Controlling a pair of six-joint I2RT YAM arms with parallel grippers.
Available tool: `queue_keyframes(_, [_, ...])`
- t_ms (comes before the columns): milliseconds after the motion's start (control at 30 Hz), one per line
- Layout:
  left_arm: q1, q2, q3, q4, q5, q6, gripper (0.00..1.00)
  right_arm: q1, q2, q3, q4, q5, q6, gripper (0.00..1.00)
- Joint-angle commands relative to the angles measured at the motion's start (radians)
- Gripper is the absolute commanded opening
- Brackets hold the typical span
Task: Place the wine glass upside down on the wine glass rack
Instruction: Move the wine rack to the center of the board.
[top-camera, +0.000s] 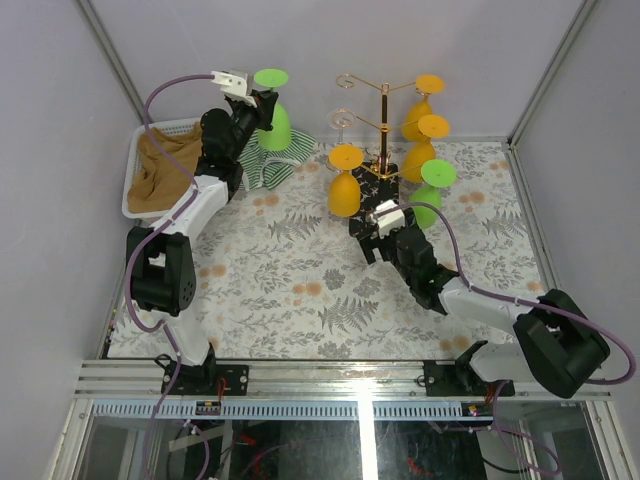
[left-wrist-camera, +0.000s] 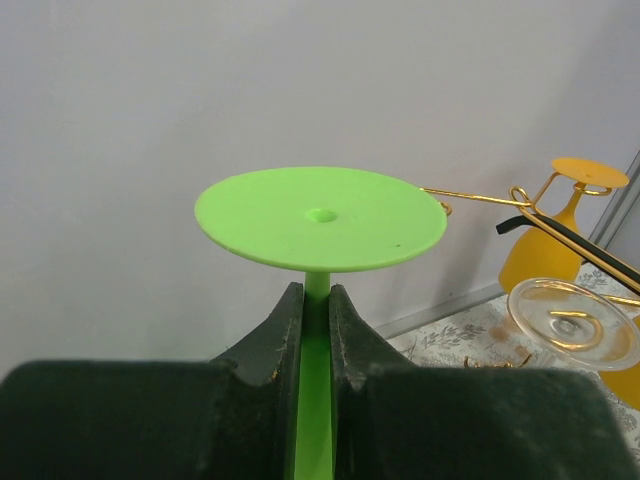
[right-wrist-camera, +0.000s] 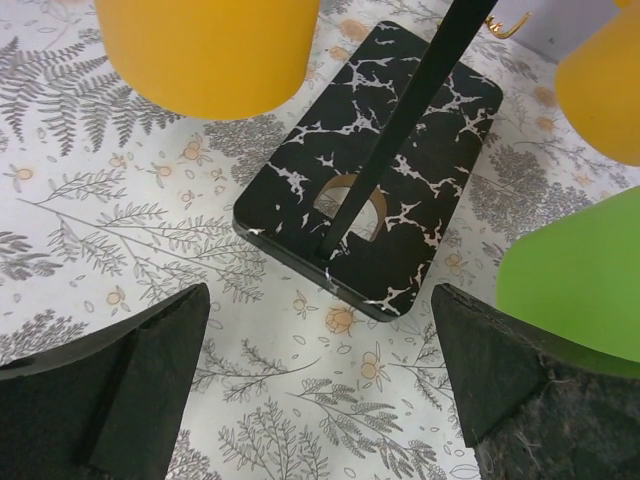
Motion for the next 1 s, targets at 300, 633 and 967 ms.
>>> queue_keyframes(300, [0.006,-0.04,0.005,0.008,-0.02,0.048,0.0,0.014,0.218,-0.024,0.41,0.097,-0.043,0.99])
queue_keyframes(633, [0.005,-0.027,0.017,0.001,-0.02,0.052,0.0,0.01,0.372,-0.008,0.59,0.122,-0.039,0.99])
queue_keyframes(967, [0.006,-0.012,0.034,-0.016,-0.015,0.056,0.0,-0.076,0.463,0.016,0.662,0.049,0.014,0.99])
